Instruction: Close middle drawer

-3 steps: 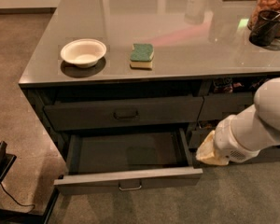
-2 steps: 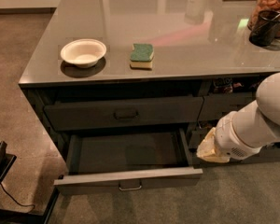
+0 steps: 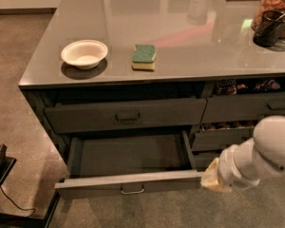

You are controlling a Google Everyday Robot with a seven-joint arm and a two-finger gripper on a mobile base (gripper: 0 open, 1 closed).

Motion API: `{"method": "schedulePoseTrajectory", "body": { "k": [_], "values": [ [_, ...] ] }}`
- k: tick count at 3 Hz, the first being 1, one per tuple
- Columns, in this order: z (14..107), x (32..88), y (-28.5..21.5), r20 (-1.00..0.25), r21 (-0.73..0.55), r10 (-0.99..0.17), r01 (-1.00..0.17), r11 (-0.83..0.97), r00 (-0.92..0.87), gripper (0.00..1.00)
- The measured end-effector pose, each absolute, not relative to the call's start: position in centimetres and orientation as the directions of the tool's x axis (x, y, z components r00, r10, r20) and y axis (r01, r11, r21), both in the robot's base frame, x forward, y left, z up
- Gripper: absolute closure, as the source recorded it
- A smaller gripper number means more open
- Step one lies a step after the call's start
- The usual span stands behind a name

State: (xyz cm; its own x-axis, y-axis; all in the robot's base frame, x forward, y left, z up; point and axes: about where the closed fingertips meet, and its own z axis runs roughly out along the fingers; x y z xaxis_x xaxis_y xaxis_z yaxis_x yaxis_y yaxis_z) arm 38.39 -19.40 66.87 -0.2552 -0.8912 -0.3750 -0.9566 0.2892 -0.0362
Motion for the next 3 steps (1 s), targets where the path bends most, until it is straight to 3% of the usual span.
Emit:
{"method": "schedulePoseTrajectory", "body": {
  "k": [2, 3],
  "values": [
    [53.0, 37.5, -19.2, -0.530, 0.045, -0.790, -0.940, 0.338, -0.310, 1.00],
    [50.4, 36.7, -18.5, -0.543, 0.095, -0.772, -0.938, 0.334, -0.330, 1.00]
  ]
}}
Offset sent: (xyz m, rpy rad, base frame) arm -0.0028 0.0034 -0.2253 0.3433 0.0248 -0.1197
